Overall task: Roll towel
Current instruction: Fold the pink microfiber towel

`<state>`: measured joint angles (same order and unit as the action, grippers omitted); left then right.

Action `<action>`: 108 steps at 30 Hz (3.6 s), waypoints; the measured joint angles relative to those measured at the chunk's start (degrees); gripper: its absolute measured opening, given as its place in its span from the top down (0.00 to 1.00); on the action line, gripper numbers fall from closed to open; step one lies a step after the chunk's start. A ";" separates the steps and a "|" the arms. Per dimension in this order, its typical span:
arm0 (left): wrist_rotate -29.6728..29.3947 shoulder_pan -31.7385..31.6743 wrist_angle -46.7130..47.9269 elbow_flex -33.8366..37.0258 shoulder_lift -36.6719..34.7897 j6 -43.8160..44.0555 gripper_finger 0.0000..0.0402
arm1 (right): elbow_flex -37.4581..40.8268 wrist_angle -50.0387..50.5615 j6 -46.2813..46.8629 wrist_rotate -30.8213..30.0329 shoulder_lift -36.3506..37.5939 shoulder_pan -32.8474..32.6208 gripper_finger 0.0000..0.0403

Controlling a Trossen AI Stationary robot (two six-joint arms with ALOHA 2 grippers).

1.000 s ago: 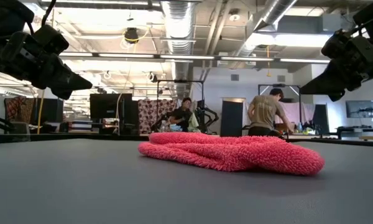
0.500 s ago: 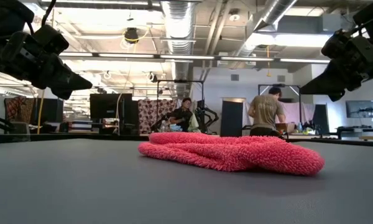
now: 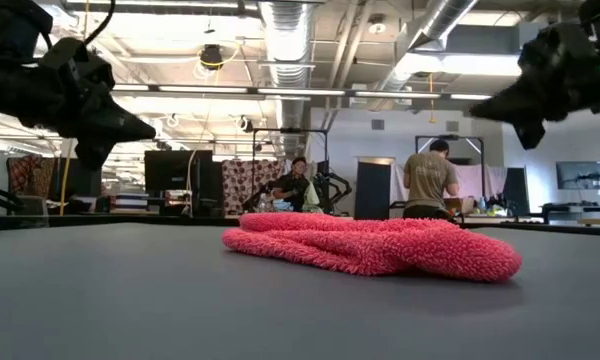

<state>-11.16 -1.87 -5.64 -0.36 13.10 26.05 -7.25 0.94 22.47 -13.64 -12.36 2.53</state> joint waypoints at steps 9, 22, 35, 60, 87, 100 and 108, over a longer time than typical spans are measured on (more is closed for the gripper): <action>6.83 0.02 -12.07 0.00 1.55 -3.92 1.00 | 0.02 -17.27 -5.33 -1.73 -3.60 1.92 0.91; 6.66 0.04 -19.41 -4.17 22.82 -9.13 1.00 | -5.59 -27.07 -9.93 -1.08 -23.37 -1.61 0.91; 4.25 0.02 -19.43 -13.99 38.54 -15.19 1.00 | -20.52 -26.40 -11.90 2.59 -40.02 -14.99 0.91; -3.14 -0.03 -19.58 -20.68 53.86 -17.63 1.00 | -29.17 -27.30 -24.40 3.84 -57.66 -23.90 0.91; 2.97 1.31 -6.31 -33.38 70.64 -51.01 0.55 | -33.86 -26.52 -28.54 3.77 -62.93 -25.06 0.91; -1.56 3.16 -3.84 -34.31 74.39 -74.61 0.55 | -33.83 -26.67 -28.51 3.77 -62.93 -25.06 0.91; -10.21 3.81 -3.85 -38.29 80.97 -76.69 0.55 | -33.83 -26.57 -28.49 3.75 -62.90 -25.06 0.91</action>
<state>-21.37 1.94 -9.49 -38.65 94.07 -50.64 -41.08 -25.63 -6.02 -9.89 -75.26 -22.52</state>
